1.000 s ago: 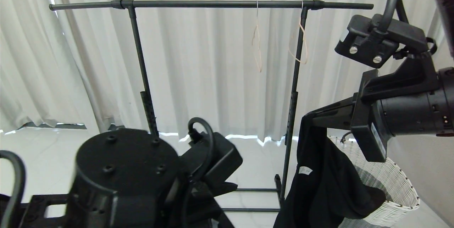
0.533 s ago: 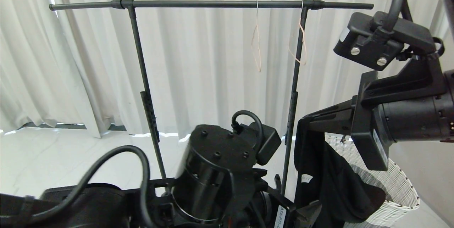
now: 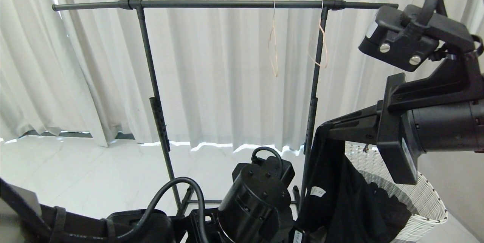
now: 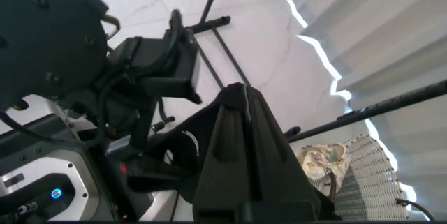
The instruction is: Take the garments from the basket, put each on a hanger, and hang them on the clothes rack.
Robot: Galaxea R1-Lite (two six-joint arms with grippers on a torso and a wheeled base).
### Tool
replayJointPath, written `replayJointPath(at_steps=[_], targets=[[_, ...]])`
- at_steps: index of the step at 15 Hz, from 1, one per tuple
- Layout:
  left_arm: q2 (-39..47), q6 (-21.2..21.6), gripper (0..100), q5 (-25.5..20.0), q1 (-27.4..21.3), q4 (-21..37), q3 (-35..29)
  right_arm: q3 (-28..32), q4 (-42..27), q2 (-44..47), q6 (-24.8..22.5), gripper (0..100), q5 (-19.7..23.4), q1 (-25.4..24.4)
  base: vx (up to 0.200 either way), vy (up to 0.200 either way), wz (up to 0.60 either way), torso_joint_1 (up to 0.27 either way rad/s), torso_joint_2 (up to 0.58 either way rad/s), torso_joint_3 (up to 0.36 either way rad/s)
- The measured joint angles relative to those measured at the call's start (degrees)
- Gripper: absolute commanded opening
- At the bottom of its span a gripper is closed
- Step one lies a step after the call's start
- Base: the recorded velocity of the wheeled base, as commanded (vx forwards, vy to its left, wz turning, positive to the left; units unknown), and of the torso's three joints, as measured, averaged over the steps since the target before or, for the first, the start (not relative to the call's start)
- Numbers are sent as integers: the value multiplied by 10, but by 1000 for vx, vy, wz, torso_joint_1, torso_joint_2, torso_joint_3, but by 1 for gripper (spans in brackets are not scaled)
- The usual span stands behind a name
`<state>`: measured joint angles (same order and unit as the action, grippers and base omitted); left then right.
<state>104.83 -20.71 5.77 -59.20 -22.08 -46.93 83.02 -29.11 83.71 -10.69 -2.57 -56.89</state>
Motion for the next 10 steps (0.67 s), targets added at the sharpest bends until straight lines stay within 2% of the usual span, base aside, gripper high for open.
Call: replayJointPath(at_steps=[2, 7, 8, 10], targets=[[-9, -1, 100, 2, 0, -3, 27, -1, 0, -2, 9, 0, -8, 0, 0, 0, 0, 0, 0, 0], [-27, 0, 100, 3, 9, -27, 48, -3, 0, -7, 10, 0, -9, 0, 0, 0, 0, 0, 0, 0], [-34, 1, 0, 4, 10, -27, 58, -4, -1, -9, 11, 0, -10, 2, 0, 0, 0, 0, 0, 0], [-52, 2, 0, 8, 11, -28, 82, -5, -1, -10, 11, 0, -10, 6, 0, 0, 0, 0, 0, 0]])
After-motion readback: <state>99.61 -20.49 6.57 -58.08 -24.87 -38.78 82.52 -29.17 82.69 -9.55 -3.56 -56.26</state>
